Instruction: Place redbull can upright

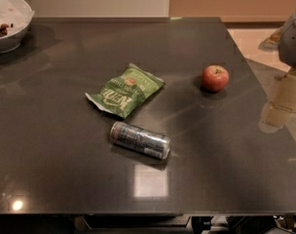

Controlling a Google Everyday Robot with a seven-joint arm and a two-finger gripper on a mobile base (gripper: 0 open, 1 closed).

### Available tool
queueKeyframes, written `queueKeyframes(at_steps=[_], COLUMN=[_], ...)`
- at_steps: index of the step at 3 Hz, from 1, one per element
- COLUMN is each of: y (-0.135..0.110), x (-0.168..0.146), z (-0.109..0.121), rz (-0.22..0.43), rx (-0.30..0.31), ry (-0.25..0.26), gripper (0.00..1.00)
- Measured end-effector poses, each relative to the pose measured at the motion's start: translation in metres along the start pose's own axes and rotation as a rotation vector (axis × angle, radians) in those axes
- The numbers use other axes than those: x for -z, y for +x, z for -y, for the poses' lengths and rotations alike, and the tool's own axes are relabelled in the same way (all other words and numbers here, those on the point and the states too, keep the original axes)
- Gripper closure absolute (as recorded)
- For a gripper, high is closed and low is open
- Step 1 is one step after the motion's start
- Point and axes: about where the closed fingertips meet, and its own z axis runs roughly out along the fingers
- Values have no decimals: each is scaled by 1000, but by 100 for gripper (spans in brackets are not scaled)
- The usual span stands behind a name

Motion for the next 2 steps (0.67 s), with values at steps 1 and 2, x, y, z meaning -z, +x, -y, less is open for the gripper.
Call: queueKeyframes(at_steps=[1, 2], y=[-6, -27], x=[0, -9], z=[2, 5], rz=[4, 18], rx=[-2, 8], ry=[4, -17], gripper=[0, 0])
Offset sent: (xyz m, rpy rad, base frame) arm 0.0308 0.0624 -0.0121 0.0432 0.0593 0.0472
